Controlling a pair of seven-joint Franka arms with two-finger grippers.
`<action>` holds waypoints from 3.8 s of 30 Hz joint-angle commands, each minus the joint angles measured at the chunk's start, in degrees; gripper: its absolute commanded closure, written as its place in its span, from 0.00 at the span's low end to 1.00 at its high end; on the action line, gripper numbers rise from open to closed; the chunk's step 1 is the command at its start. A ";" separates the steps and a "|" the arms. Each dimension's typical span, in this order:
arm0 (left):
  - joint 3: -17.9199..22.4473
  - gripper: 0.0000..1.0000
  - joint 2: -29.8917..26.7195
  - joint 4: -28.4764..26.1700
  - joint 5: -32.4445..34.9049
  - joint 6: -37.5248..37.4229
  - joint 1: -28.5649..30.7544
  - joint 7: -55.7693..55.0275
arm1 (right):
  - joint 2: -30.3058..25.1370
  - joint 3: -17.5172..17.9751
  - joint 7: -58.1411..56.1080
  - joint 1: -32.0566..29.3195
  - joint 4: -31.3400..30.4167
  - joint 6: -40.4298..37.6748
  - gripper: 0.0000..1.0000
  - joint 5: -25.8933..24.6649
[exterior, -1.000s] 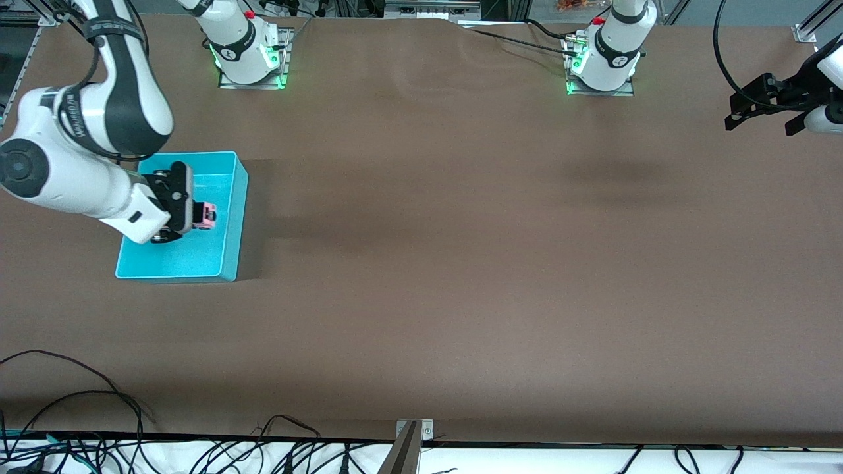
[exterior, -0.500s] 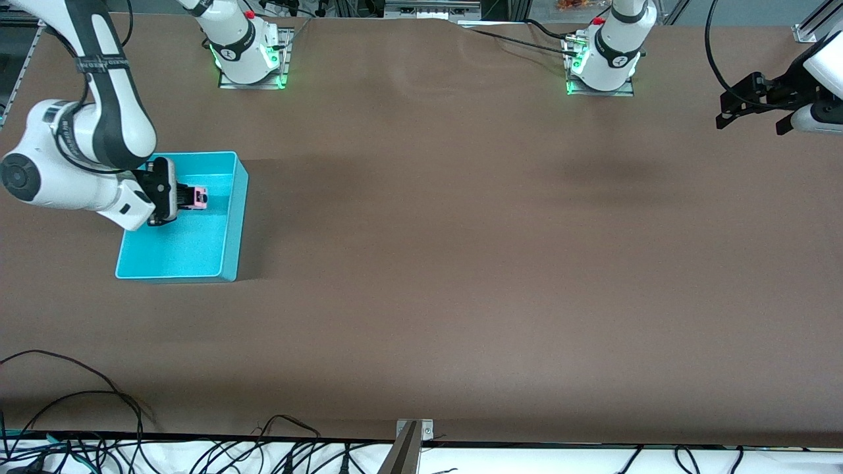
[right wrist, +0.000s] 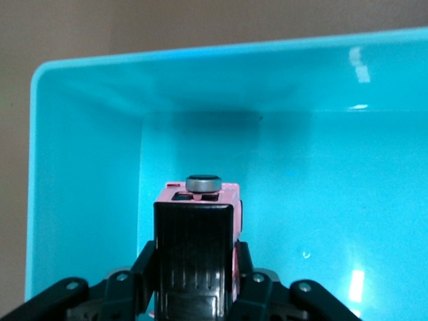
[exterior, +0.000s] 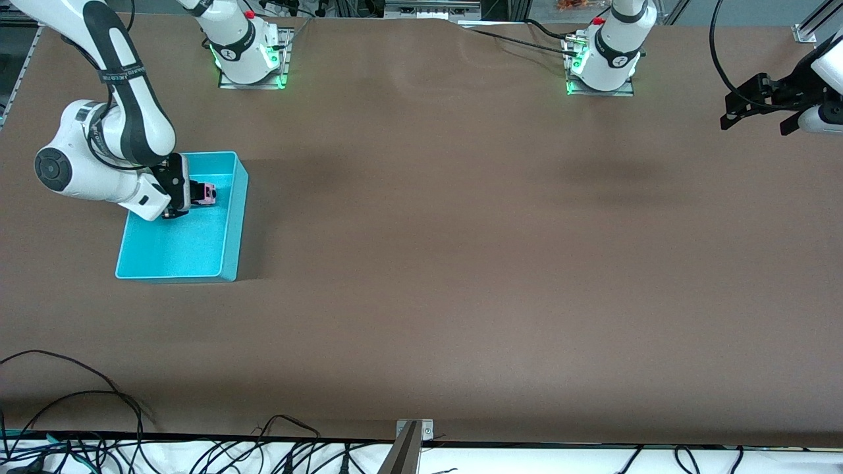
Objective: Wind and store pink jeep toy
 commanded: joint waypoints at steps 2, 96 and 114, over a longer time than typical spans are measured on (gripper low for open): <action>0.39 0.00 0.11 0.30 -0.40 -0.10 -0.26 -0.15 | 1.13 -0.81 -1.84 -0.58 -0.74 1.60 0.97 1.36; 0.57 0.00 0.28 0.21 -0.31 -1.59 0.00 -0.15 | 0.25 -1.87 100.47 5.83 49.89 -39.01 0.00 -1.09; 0.65 0.00 0.28 0.12 -0.31 -1.59 0.09 -0.15 | 0.16 -1.07 100.38 6.19 49.97 -39.10 0.00 -3.48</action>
